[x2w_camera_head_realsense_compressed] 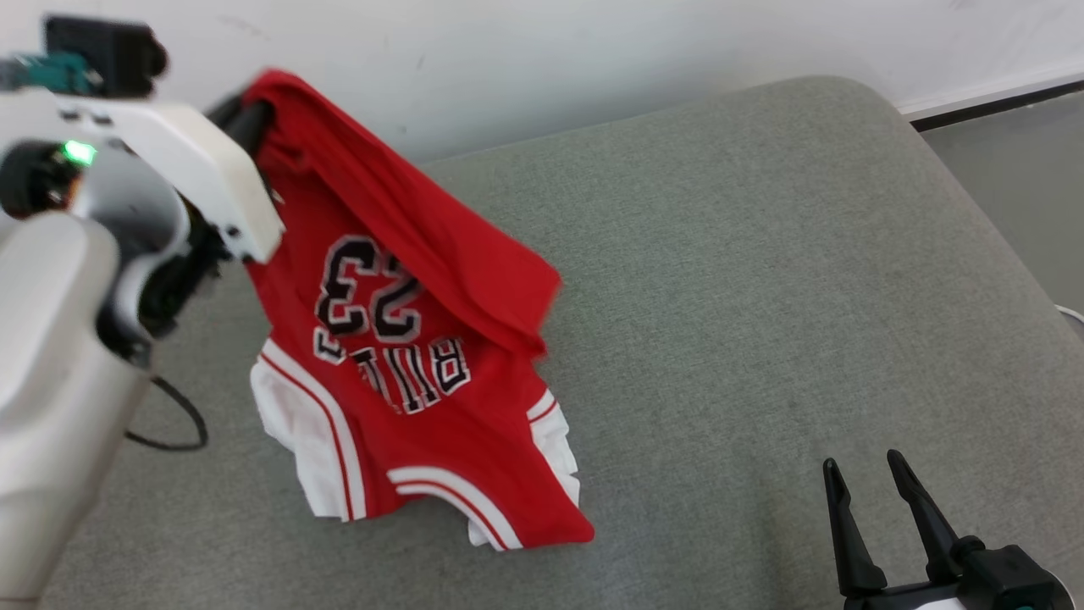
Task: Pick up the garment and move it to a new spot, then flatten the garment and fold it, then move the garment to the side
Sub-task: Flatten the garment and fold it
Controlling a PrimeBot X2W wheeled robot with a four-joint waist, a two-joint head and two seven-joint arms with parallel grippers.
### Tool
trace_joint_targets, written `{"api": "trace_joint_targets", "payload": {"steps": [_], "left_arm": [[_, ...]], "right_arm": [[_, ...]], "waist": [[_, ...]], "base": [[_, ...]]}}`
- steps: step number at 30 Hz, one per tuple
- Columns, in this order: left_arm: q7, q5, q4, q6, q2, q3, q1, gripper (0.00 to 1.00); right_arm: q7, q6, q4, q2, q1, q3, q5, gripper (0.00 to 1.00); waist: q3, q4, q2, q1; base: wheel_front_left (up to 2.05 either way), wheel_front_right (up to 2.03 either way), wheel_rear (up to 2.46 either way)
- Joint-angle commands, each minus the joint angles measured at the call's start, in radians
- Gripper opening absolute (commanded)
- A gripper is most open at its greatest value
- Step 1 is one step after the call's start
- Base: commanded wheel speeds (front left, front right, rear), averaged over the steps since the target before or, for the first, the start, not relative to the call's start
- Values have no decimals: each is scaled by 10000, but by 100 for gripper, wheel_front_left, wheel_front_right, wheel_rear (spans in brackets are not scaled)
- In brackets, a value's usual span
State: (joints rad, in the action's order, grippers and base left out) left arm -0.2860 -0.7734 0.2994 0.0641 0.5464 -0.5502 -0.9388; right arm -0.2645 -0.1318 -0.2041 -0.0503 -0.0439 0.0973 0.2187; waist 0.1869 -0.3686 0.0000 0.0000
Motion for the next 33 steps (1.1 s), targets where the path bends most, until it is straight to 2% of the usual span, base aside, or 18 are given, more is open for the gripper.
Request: {"api": "trace_joint_targets", "payload": {"steps": [1, 8, 12, 24, 33], "left_arm": [[-105, 136, 55, 155, 182, 149, -423, 0], [-28, 789, 279, 690, 542, 340, -1578, 0], [243, 884, 538, 913, 557, 587, -1997, 0], [564, 602, 797, 820, 161, 693, -2315, 0], [432, 263, 188, 605, -327, 466, -2259, 0]], "right_arm": [[5, 23, -39, -9, 4, 32, 25, 100], [7, 23, -97, -9, 147, -33, 54, 100], [5, 23, -107, -9, 159, 12, 62, 100], [5, 23, -167, -9, 253, 64, -47, 100], [5, 23, -129, -7, 341, 54, -60, 100]], "waist": [[-60, -54, 0, 0], [-228, -103, 0, 0], [-338, -133, 0, 0], [-670, -245, 0, 0], [-802, -376, 0, 0]], "base": [[0, 0, 0], [0, 0, 0], [0, 0, 0], [0, 0, 0], [0, 0, 0]]}}
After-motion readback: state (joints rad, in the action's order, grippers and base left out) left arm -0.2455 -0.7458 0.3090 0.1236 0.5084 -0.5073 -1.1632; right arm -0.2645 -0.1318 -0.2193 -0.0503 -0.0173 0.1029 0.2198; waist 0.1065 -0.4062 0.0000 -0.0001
